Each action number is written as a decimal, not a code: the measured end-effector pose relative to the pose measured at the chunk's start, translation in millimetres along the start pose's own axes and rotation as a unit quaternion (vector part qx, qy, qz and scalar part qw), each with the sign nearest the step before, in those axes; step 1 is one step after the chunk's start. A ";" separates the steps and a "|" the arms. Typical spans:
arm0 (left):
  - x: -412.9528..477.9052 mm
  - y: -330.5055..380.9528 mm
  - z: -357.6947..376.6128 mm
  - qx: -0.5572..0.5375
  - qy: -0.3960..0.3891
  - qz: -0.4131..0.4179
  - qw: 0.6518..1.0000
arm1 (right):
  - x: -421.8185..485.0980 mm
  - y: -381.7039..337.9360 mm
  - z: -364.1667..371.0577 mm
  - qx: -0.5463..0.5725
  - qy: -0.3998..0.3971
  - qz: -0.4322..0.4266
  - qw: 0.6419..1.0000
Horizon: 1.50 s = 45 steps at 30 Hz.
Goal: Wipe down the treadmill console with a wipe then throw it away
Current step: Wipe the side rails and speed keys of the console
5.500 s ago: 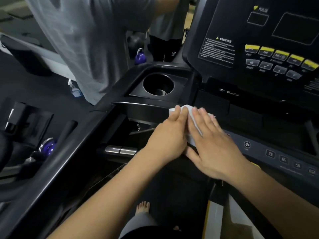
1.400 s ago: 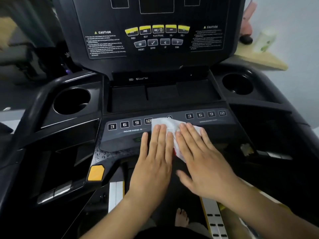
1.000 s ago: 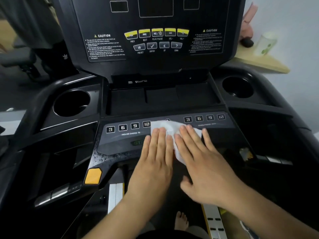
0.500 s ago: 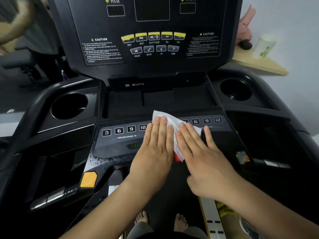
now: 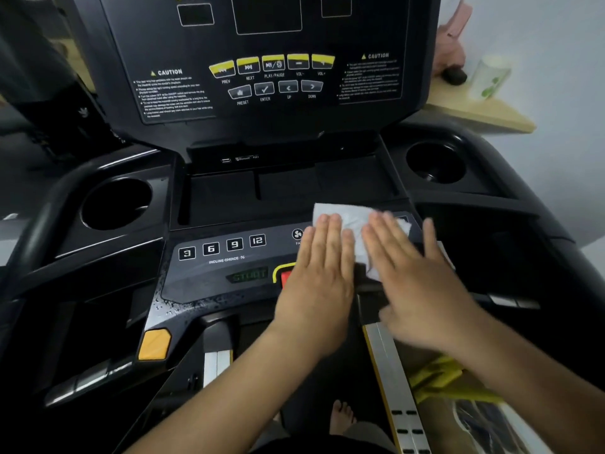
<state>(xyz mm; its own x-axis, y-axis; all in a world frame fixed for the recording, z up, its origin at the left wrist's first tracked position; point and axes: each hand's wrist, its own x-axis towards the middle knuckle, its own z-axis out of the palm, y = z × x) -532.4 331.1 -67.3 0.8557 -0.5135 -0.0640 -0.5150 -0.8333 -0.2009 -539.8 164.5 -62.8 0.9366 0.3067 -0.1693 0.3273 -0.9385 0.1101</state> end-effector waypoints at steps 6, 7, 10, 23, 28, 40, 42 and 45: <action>6.9 16.9 -6.0 0.019 -0.026 0.015 0.999 | 1.7 -10.2 -5.5 0.039 -0.009 0.024 0.999; -2.7 18.4 -5.0 0.021 -0.039 0.023 0.999 | -10.7 -12.7 1.0 0.041 0.002 0.011 0.999; -19.2 23.1 1.2 0.010 -0.046 0.033 0.998 | -41.8 -1.6 18.9 0.065 0.018 0.007 0.998; 13.5 -5.4 -39.6 -0.065 0.031 0.113 0.991 | -35.1 60.3 1.3 0.201 -0.015 -0.001 0.980; 18.9 28.3 -7.1 -0.083 0.062 0.159 0.982 | -37.9 49.2 0.0 0.156 0.086 0.039 0.983; 38.8 19.3 -2.3 -0.127 0.092 0.126 0.980 | -23.1 42.1 22.3 0.207 0.142 0.060 0.966; 24.3 24.0 7.7 -0.136 0.089 0.127 0.978 | -41.4 32.0 34.9 0.169 0.143 0.058 0.973; 12.5 24.3 7.1 -0.171 0.092 0.128 0.972 | -66.8 18.7 39.5 0.147 0.144 0.047 0.977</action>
<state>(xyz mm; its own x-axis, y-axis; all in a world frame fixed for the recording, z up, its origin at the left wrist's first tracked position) -533.8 305.9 -79.9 0.6900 -0.7148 0.1140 -0.7235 -0.6763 0.1383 -601.2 120.2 -88.1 0.9712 0.2083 0.1160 0.2270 -0.9568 -0.1816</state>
